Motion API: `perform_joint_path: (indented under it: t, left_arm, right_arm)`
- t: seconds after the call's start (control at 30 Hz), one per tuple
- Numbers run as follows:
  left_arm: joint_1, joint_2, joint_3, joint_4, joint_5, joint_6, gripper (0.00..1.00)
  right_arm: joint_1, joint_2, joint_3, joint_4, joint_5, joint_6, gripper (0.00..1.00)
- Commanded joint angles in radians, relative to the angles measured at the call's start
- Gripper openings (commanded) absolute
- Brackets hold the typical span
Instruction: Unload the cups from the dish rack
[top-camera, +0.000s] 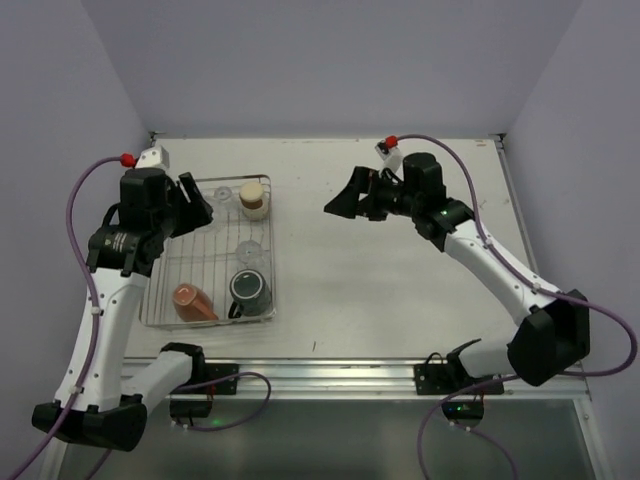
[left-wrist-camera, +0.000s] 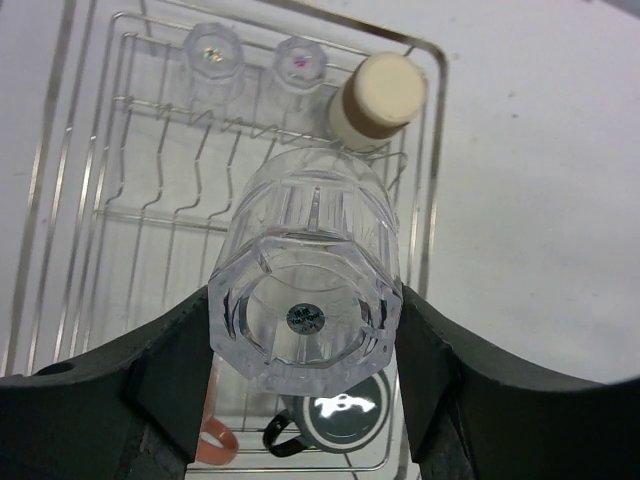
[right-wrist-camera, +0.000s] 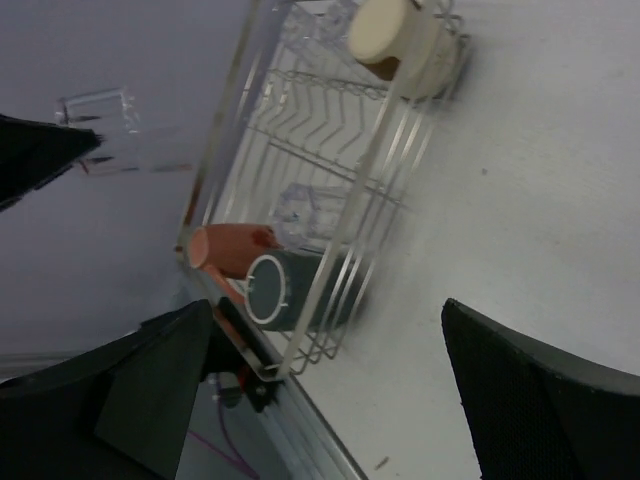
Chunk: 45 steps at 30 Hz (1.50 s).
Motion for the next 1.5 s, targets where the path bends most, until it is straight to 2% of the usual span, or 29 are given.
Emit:
perform_joint_path:
  t: [0.0,0.03,0.1,0.13,0.2,0.3,0.33,0.43,0.6,0.73,1.1,1.37,1.47]
  left_arm:
    - [-0.005,-0.054,0.030,0.104,0.208,-0.022,0.00]
    - [-0.005,-0.074,-0.008,0.180,0.246,-0.030,0.00]
    - [-0.005,-0.122,-0.052,0.254,0.364,-0.062,0.00]
    - [-0.005,-0.134,-0.077,0.322,0.400,-0.075,0.00]
    - [-0.005,-0.154,-0.147,0.390,0.496,-0.092,0.00]
    - [-0.005,-0.174,-0.246,0.538,0.642,-0.134,0.00]
    - [-0.005,-0.176,-0.269,0.602,0.665,-0.145,0.00]
    - [-0.005,-0.173,-0.339,0.696,0.722,-0.170,0.00]
    - [-0.005,-0.151,-0.410,0.780,0.778,-0.208,0.00]
    - [-0.005,-0.142,-0.437,0.842,0.793,-0.222,0.00]
    - [-0.008,-0.108,-0.490,0.963,0.837,-0.268,0.00]
    - [-0.025,-0.087,-0.520,1.013,0.859,-0.291,0.00]
    - [-0.032,-0.081,-0.525,1.020,0.862,-0.296,0.00]
  right_arm:
    - [0.002,0.093,-0.003,0.310,-0.328,0.188,0.99]
    - [-0.001,0.116,-0.009,0.446,-0.374,0.284,0.98]
    - [-0.005,0.199,-0.012,0.565,-0.479,0.387,0.97]
    - [-0.007,0.228,-0.009,0.673,-0.510,0.492,0.96]
    - [-0.008,0.288,0.008,0.761,-0.571,0.585,0.94]
    - [-0.008,0.379,-0.001,0.997,-0.608,0.797,0.93]
    - [-0.008,0.420,-0.001,1.124,-0.614,0.900,0.92]
    - [-0.008,0.466,-0.008,1.289,-0.611,1.025,0.90]
    - [-0.007,0.483,0.002,1.335,-0.605,1.064,0.89]
    - [-0.004,0.523,0.006,1.423,-0.607,1.164,0.87]
    - [0.031,0.571,0.066,1.432,-0.596,1.182,0.80]
    - [0.065,0.610,0.126,1.443,-0.576,1.211,0.68]
    - [0.070,0.617,0.126,1.457,-0.567,1.219,0.56]
